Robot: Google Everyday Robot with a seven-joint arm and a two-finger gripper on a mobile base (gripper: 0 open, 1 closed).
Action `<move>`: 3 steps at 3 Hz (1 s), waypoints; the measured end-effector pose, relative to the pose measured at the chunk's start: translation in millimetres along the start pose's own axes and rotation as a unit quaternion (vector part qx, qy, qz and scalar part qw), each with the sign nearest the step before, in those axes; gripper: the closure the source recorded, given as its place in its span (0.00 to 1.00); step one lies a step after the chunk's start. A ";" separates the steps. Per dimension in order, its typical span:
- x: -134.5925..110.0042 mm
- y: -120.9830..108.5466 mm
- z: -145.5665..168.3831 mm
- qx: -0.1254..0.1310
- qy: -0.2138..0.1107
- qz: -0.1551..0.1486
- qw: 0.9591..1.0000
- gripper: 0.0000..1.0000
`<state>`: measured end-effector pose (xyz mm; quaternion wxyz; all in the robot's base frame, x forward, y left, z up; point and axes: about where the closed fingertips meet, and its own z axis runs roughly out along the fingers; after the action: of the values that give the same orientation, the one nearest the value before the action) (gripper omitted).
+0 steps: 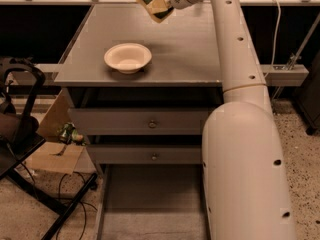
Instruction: Pick sponge from bottom drawer and place on counter
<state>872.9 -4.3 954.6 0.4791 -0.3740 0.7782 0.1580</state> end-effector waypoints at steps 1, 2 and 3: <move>0.0 0.0 0.1 0.000 0.000 0.000 1.000 0.58; 0.0 0.0 0.1 0.000 0.000 0.000 1.000 0.36; 0.1 0.1 0.1 0.000 0.000 0.000 1.000 0.11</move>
Offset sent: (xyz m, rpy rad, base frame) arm 0.0000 0.0000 0.0000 0.0000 0.0001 0.0000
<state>872.9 -4.2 954.5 0.4790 -0.3740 0.7782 0.1581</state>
